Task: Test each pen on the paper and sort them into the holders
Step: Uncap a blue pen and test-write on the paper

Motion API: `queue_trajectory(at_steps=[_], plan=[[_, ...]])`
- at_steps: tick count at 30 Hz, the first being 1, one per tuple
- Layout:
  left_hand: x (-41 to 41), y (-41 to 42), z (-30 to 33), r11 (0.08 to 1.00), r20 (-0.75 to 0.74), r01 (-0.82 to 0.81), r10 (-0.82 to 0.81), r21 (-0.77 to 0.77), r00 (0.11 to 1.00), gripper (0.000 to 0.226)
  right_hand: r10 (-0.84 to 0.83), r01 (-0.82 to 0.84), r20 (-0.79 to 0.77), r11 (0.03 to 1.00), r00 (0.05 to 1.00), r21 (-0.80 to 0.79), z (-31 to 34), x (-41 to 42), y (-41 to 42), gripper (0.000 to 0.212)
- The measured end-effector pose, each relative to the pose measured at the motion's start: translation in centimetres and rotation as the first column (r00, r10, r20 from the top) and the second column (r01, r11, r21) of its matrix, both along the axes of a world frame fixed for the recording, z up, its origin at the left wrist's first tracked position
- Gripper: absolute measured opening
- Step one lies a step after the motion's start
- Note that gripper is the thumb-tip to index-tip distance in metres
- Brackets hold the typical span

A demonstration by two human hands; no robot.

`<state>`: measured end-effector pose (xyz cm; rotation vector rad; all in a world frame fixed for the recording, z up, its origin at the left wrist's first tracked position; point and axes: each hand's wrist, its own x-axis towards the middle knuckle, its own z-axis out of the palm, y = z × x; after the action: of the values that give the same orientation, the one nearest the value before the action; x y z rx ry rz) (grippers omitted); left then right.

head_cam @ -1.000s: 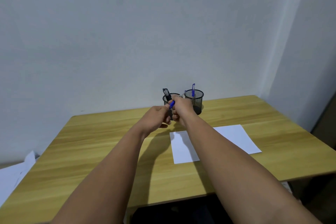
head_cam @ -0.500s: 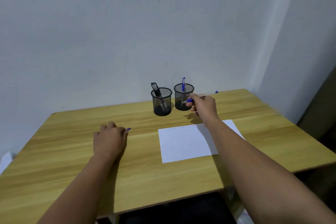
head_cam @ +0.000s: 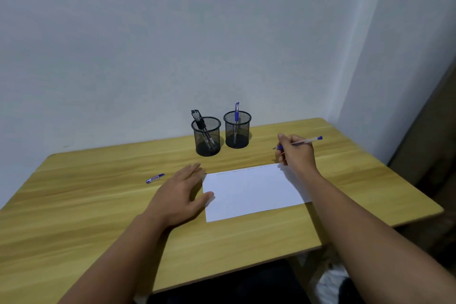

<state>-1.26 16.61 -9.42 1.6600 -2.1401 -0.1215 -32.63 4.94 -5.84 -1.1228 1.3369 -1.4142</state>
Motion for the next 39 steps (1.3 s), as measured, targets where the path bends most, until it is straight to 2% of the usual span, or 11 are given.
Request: queue_trajectory(at_steps=[5, 9, 14, 20, 28, 31, 34, 39], plan=[[0.1, -0.3, -1.3, 0.999, 0.048, -0.021, 0.019, 0.039, 0.999, 0.086, 0.075, -0.081, 0.118, 0.996, 0.990, 0.047, -2.5, -0.3, 0.4, 0.032], [0.1, -0.5, -1.5, 0.999, 0.051, -0.026, 0.025, 0.023, 0.998, 0.085, 0.097, -0.098, 0.042, 0.995, 0.994, 0.024, -2.5, 0.3, 0.1, 0.031], [0.1, -0.6, -1.5, 0.999, 0.047, -0.036, 0.035, 0.014, 0.998, 0.085, 0.085, -0.086, -0.056, 0.996, 0.995, -0.026, -3.1, -0.6, 0.3, 0.052], [0.2, -0.6, -1.7, 0.999, 0.050, -0.039, 0.039, 0.012, 0.998, 0.085, 0.112, -0.118, -0.107, 0.991, 0.988, -0.054, -3.9, -0.7, 0.0, 0.044], [0.2, -0.6, -1.7, 0.999, 0.048, -0.038, 0.037, 0.015, 0.998, 0.085, 0.104, -0.116, -0.179, 0.991, 0.978, -0.062, -4.2, -0.7, -0.2, 0.046], [0.1, -0.5, -1.6, 0.999, 0.039, -0.038, 0.038, 0.017, 0.999, 0.085, 0.099, -0.117, -0.255, 0.991, 0.962, -0.057, -4.0, -0.6, 0.0, 0.039], [0.0, -0.3, -1.5, 0.999, 0.041, -0.041, 0.040, 0.019, 0.998, 0.085, 0.069, -0.084, -0.247, 0.995, 0.967, -0.050, -3.9, -0.6, 0.1, 0.032], [0.1, -0.3, -1.5, 0.999, 0.038, -0.040, 0.039, 0.026, 0.999, 0.086, 0.056, -0.080, -0.298, 0.995, 0.953, -0.068, -4.2, -0.7, 0.1, 0.042]])
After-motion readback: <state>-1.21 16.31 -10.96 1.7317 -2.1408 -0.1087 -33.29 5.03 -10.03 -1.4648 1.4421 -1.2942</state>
